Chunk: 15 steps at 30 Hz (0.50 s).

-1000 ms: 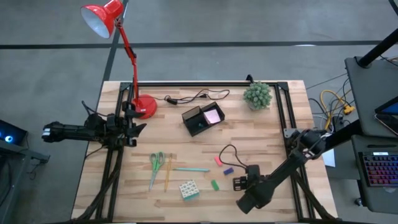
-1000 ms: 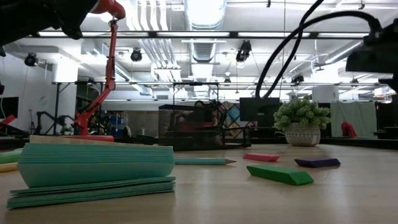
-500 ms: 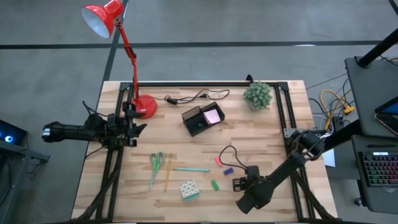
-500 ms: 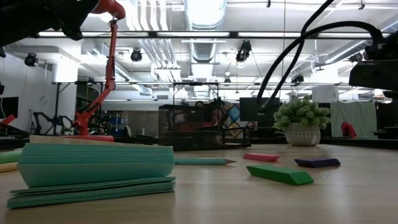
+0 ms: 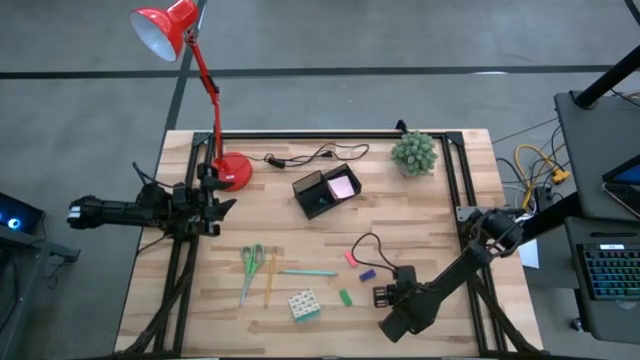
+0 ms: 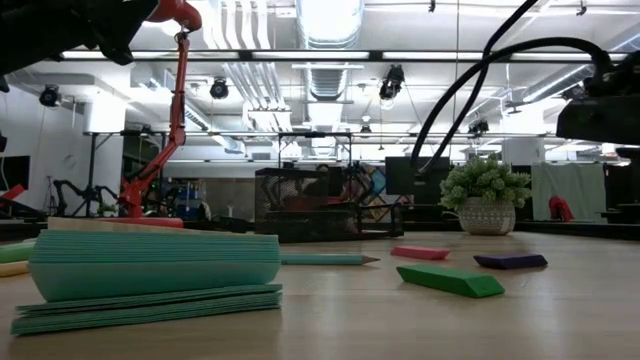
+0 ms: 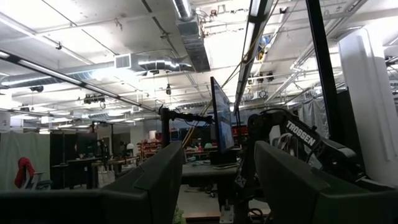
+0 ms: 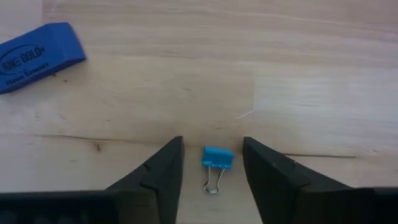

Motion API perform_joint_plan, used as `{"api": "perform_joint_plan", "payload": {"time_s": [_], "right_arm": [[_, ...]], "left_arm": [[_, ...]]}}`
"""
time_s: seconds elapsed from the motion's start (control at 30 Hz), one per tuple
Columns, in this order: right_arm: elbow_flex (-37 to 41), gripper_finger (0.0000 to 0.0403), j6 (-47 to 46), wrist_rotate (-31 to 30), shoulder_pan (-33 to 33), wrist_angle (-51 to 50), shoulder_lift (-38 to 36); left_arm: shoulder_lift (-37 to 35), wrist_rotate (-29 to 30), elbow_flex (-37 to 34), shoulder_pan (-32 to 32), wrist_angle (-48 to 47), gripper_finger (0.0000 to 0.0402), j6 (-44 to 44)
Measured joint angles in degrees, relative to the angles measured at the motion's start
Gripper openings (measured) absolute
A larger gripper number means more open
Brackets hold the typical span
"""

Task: Pick and place office supplies into organizer
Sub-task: Put the blue binder clip into the desk organizer

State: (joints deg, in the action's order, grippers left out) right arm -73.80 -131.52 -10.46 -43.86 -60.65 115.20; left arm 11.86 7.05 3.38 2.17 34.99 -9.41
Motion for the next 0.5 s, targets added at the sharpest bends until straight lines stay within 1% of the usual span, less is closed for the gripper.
{"api": "perform_joint_plan", "payload": {"time_s": [0.3,0.4,0.5], "right_arm": [[0.0,0.0068,1.55,0.1,0.0,0.88,-0.04],[0.0,0.0052,1.74,0.22,-0.07,0.9,-0.04],[0.0,0.0048,2.22,0.3,-0.07,0.92,-0.04]], "left_arm": [[0.02,0.0,0.0,-0.01,0.01,0.0187,0.0],[0.04,0.01,-0.02,0.0,0.01,0.0187,0.02],[0.02,0.02,-0.02,-0.01,0.04,0.0187,0.01]]}}
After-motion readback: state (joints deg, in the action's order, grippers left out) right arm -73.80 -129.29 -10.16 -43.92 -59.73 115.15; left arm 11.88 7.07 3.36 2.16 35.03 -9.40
